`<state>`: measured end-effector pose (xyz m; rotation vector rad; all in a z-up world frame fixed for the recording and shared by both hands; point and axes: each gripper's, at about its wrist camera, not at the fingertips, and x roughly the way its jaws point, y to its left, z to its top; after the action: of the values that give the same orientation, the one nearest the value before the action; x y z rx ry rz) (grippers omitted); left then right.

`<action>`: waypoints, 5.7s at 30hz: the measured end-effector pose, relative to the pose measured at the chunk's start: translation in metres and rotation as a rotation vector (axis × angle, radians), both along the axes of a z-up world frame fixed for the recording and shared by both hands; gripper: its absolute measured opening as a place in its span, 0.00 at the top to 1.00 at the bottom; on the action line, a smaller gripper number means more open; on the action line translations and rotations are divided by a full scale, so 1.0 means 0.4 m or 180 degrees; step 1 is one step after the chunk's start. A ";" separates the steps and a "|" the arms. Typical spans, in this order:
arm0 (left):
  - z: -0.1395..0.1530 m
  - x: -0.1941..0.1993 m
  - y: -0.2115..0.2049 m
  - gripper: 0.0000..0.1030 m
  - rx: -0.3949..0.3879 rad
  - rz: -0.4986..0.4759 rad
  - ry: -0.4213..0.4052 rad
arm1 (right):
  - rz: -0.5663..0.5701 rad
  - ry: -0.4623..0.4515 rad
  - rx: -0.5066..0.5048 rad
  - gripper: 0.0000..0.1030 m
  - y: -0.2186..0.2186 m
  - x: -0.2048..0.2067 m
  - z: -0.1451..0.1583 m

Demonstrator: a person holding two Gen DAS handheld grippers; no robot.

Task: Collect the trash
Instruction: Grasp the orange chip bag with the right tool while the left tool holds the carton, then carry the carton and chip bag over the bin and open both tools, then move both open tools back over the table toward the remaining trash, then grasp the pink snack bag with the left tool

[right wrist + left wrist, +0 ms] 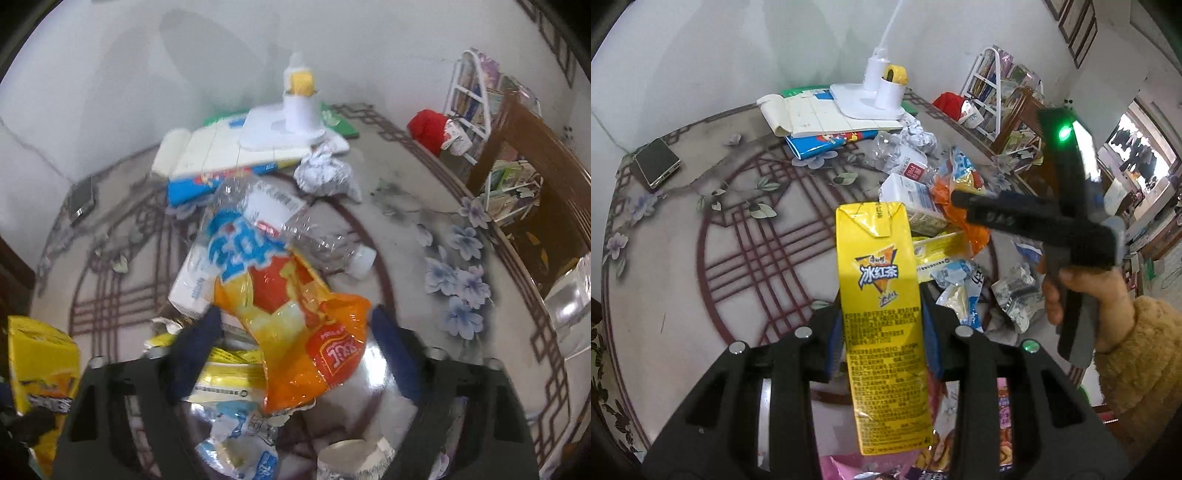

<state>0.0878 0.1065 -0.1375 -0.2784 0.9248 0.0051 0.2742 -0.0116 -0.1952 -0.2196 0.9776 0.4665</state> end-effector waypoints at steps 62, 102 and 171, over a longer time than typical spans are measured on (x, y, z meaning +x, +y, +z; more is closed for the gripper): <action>0.140 -0.299 -0.701 0.66 -0.0147 -0.1612 -0.0355 | -0.1899 -0.0063 0.0568 0.60 -0.847 -0.832 0.263; 0.261 -0.364 -0.658 0.12 0.0113 -0.1131 -0.0843 | -0.1754 -0.0753 -0.0295 0.27 -0.771 -0.906 0.471; -0.097 -0.075 -0.071 0.15 -0.0114 -0.0497 0.0507 | -0.0988 0.0460 -0.0112 0.21 -0.306 -0.449 0.119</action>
<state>0.0576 0.0782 -0.1763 -0.2409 1.1040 -0.1348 0.0947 -0.1339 -0.1474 -0.0633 1.1397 0.1825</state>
